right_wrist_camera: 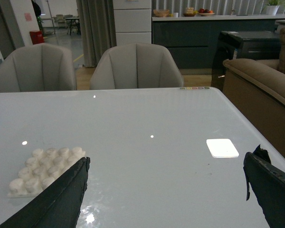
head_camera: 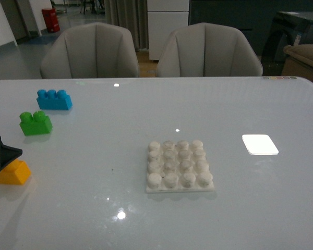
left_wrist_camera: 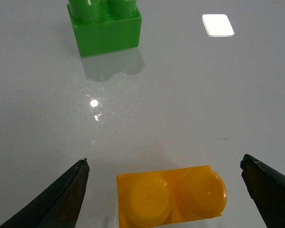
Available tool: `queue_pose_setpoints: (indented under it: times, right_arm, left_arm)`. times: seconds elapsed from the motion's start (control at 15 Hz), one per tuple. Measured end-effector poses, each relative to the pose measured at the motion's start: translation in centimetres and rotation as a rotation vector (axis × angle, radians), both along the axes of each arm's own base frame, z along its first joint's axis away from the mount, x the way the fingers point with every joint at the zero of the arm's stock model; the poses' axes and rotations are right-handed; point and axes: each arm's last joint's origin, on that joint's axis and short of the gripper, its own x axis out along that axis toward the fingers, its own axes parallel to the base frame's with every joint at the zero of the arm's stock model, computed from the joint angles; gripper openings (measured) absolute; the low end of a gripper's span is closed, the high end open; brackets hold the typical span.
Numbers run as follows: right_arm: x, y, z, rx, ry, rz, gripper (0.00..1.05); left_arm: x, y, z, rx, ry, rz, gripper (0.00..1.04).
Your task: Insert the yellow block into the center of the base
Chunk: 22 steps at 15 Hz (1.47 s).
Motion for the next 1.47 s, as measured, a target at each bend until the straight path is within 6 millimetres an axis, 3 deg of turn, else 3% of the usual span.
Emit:
queue_pose_setpoints:
  times: [0.74, 0.87, 0.94, 1.07, 1.27, 1.47]
  right_arm:
    - [0.0, 0.0, 0.0, 0.000, 0.000, 0.000, 0.98]
    - [0.0, 0.0, 0.0, 0.000, 0.000, 0.000, 0.98]
    - [0.0, 0.0, 0.0, 0.000, 0.000, 0.000, 0.98]
    - [0.0, 0.0, 0.0, 0.000, 0.000, 0.000, 0.98]
    - [0.0, 0.0, 0.0, 0.000, 0.000, 0.000, 0.98]
    - [0.0, 0.0, 0.0, 0.000, 0.000, 0.000, 0.98]
  left_arm:
    - [-0.6, -0.7, -2.2, 0.035, 0.053, -0.001, 0.96]
    - [-0.6, -0.9, -2.2, 0.036, 0.052, -0.005, 0.72]
    - [-0.6, -0.9, -2.2, 0.037, 0.052, -0.005, 0.66]
    - [-0.6, -1.0, -2.2, 0.039, 0.051, -0.006, 0.65]
    - [-1.1, -2.2, -1.2, 0.065, 0.052, 0.010, 0.65]
    - [-1.9, -5.0, 2.1, 0.090, 0.007, 0.059, 0.65]
